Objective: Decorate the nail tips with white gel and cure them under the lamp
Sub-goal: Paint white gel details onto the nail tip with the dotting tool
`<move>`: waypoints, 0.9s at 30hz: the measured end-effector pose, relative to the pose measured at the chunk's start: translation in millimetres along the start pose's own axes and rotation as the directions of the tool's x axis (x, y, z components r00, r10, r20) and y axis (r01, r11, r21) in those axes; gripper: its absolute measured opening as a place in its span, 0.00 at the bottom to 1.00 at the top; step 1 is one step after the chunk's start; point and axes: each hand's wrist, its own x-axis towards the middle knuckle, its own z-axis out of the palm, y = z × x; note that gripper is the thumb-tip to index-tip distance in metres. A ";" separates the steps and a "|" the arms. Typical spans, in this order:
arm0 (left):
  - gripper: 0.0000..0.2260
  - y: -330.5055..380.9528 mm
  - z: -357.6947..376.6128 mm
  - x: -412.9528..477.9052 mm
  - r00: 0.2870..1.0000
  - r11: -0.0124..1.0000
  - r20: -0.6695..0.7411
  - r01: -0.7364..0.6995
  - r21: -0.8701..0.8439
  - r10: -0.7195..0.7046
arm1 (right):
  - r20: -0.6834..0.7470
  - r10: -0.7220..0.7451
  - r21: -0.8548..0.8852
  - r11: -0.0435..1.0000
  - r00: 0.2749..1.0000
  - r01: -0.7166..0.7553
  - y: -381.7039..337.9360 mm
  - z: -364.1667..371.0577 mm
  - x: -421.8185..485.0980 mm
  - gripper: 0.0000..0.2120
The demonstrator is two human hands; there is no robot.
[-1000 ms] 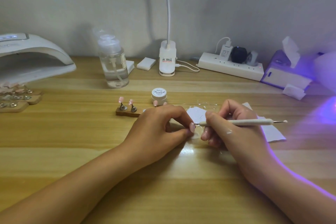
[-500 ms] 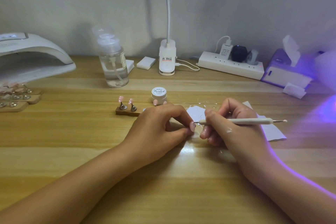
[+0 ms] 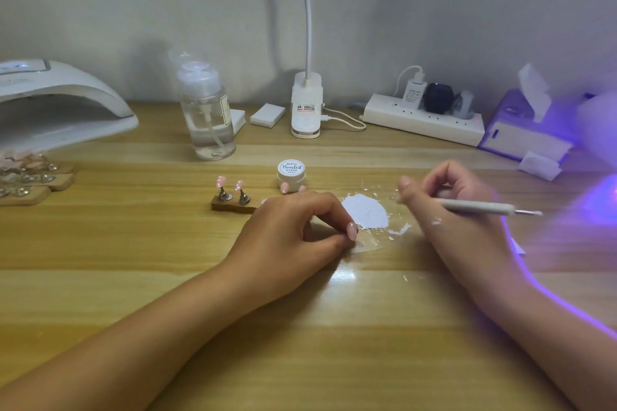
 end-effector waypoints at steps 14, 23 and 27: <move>0.07 -1.8 -1.8 1.5 0.999 0.999 0.029 0.045 0.008 -0.045 | 0.129 0.106 -0.193 0.978 0.986 -0.080 5.6 2.6 0.7 0.16; 0.08 -1.4 -2.1 1.5 0.999 0.999 0.024 0.043 -0.013 -0.043 | -0.054 -0.047 0.042 0.998 0.997 0.049 -6.4 0.1 -1.4 0.15; 0.09 -1.6 -2.1 1.0 1.000 1.000 0.022 0.023 -0.010 -0.023 | 0.092 0.103 0.330 0.935 0.990 -0.128 -13.9 6.4 -11.4 0.14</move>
